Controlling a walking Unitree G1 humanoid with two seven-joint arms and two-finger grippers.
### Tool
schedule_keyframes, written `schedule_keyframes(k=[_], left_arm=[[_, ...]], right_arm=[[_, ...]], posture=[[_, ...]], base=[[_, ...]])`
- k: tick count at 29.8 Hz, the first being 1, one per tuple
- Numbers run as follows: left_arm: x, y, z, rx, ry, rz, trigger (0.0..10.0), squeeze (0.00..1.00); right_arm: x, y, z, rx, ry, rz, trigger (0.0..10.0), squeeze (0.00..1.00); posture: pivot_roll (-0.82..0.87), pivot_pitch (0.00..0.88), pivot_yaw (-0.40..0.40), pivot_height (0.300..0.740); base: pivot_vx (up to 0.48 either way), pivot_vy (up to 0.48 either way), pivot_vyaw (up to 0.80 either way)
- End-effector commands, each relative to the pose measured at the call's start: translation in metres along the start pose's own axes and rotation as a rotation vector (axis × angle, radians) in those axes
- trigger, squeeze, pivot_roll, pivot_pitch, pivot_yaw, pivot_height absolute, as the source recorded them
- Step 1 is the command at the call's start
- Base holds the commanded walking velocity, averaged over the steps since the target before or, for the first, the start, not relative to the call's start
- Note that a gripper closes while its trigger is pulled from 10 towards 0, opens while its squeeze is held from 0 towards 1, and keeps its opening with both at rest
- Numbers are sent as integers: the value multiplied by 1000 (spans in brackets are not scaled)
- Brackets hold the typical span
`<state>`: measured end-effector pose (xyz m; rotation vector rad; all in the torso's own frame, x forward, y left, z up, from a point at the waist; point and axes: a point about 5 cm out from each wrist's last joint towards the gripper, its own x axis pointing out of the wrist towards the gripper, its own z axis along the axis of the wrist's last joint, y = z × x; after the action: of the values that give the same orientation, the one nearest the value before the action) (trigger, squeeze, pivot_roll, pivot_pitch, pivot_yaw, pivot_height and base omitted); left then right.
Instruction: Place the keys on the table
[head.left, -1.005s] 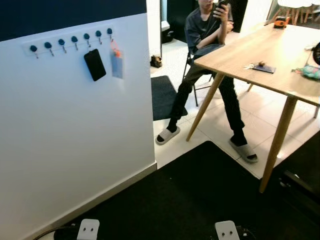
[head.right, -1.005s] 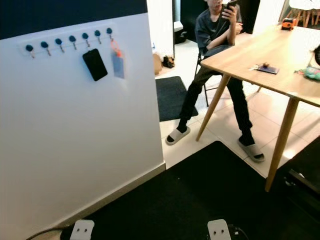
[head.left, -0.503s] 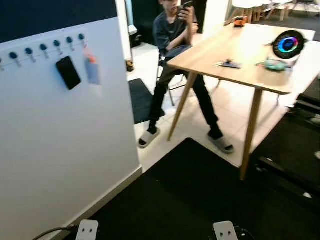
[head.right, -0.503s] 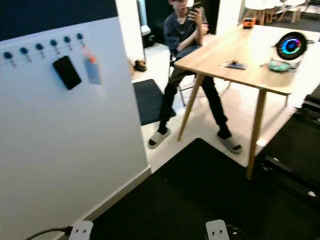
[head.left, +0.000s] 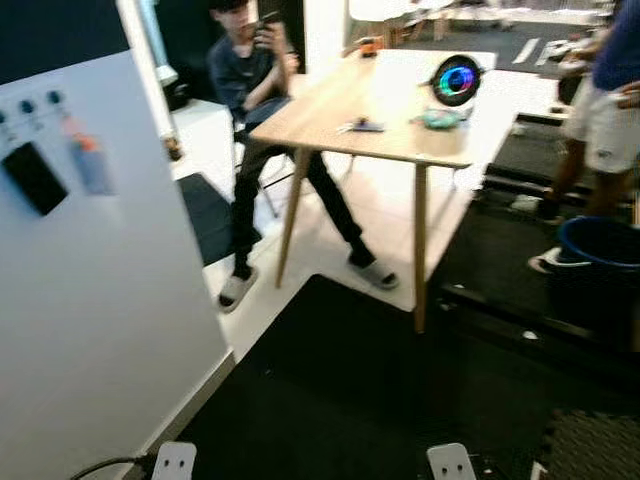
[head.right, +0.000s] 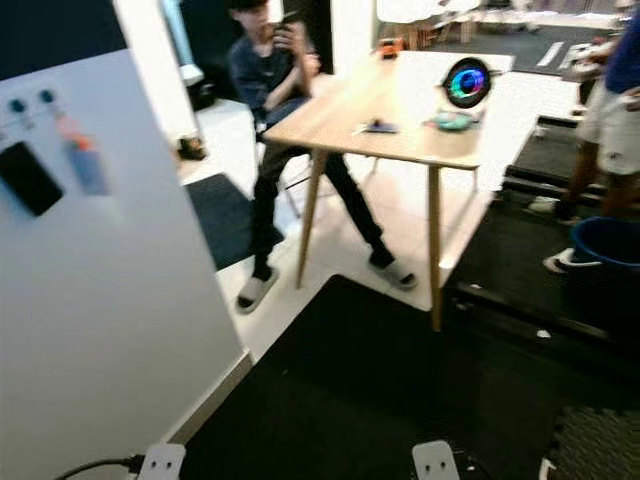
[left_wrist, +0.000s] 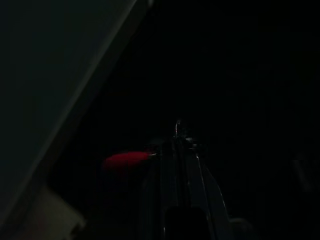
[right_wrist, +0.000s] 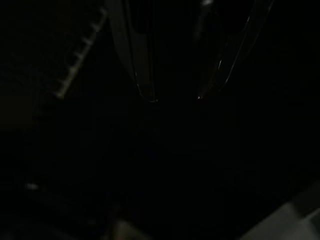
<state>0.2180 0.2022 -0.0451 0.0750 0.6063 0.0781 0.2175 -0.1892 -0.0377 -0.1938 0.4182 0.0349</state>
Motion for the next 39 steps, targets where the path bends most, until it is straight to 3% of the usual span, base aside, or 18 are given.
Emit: schedule_keyframes(k=[1,25,39], left_arm=[[-6,5,-15,7,52,12,10000,0],[-5,6,-14,4,51,18,10000,0],[2,10,14,-12,-55,29,10000,0]], right_arm=[[-6,9,-10,23,33,18,10000,0],[-4,9,-6,16,24,23,10000,0],[6,15,16,-79,-82,80,10000,0]], posture=[[26,160,96,740],[29,154,94,740],[20,148,70,740]], base=[[0,0,-788],[0,0,-771],[0,0,0]])
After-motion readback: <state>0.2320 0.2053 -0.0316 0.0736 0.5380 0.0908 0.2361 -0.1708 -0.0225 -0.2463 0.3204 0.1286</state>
